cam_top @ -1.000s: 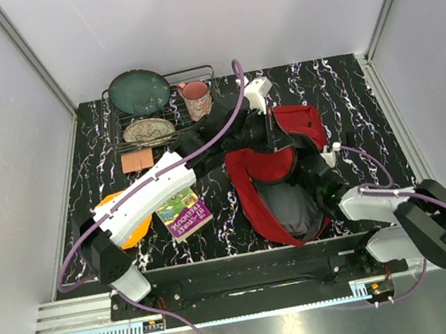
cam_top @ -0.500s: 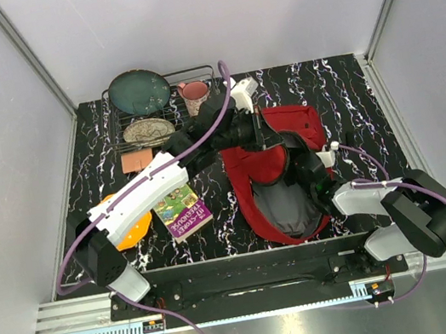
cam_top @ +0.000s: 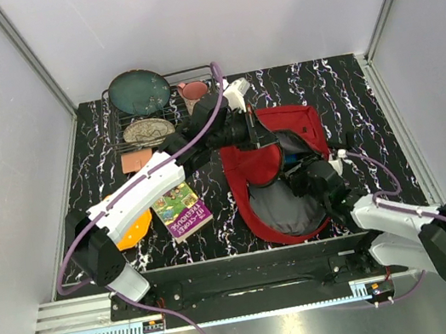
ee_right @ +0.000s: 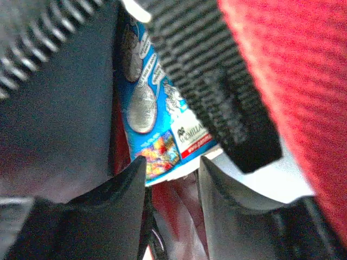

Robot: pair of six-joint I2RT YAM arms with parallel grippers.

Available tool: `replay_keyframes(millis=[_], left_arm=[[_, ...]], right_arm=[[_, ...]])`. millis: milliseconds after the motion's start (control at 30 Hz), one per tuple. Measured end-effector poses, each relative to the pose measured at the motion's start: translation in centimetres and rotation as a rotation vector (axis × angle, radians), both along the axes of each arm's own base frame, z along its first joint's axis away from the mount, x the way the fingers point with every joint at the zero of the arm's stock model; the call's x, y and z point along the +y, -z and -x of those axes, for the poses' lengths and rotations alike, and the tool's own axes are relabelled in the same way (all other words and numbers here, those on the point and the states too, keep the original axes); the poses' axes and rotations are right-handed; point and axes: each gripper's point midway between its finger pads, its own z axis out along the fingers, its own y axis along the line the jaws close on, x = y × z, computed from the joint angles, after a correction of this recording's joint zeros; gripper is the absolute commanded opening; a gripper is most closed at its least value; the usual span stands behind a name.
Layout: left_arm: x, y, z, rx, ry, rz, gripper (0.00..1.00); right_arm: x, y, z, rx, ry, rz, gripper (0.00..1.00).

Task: Pack the student bag
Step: Place the book in the student bag.

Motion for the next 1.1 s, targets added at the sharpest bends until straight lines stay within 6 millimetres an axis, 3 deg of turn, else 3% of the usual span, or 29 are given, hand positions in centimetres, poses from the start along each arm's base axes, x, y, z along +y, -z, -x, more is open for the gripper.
replay_keyframes(millis=[100,167,367,500,600,633,667,733,767,867,933,967,1033,1067,1100], left_arm=[[0.0,0.0,0.0,0.002,0.003,0.001,0.00],[0.0,0.0,0.1,0.002,0.004,0.002,0.00],[-0.1,-0.1,0.3,0.011,0.013,0.009,0.00],[-0.1,-0.1,0.4,0.011,0.021,0.013,0.00],[-0.1,-0.1,0.3,0.011,0.019,0.012,0.00],[0.0,-0.1,0.2,0.012,0.018,0.012,0.00],[0.0,-0.1,0.2,0.011,0.017,0.012,0.00],[0.1,-0.1,0.1,0.011,0.015,0.011,0.00],[0.2,0.0,0.0,0.011,0.015,0.009,0.04],[0.4,0.3,0.0,0.007,0.020,-0.007,0.24],[0.5,0.6,0.0,0.001,0.021,-0.022,0.42],[0.6,0.7,-0.1,-0.005,0.021,-0.029,0.55],[0.9,1.0,-0.4,-0.023,0.010,-0.050,0.65],[1.1,1.2,-0.6,-0.028,-0.004,-0.064,0.78],[1.4,1.5,-0.8,-0.035,-0.019,-0.078,0.82]], right_arm=[[-0.3,0.0,0.5,0.014,0.006,-0.009,0.18],[-0.5,0.2,0.6,0.026,0.014,-0.010,0.13],[-0.4,2.3,0.1,0.087,0.026,0.033,0.11],[0.2,2.3,-1.6,0.100,0.032,0.052,0.12],[0.6,1.9,-3.1,0.072,0.035,0.045,0.25],[0.7,1.8,-3.3,0.062,0.032,0.038,0.32],[0.8,1.7,-3.3,0.048,0.027,0.032,0.46],[0.9,1.4,-2.9,0.009,0.004,0.010,0.59],[0.8,1.3,-2.5,-0.010,-0.009,0.004,0.65],[0.4,1.4,0.0,-0.037,-0.073,0.004,0.70],[0.3,0.3,1.6,-0.069,-0.125,0.006,0.73],[0.3,-0.7,2.4,-0.094,-0.153,0.010,0.73],[0.0,-3.6,3.8,-0.175,-0.195,0.008,0.76],[-0.3,-5.3,4.6,-0.222,-0.210,0.013,0.77],[-0.7,-6.8,5.5,-0.270,-0.226,0.021,0.78]])
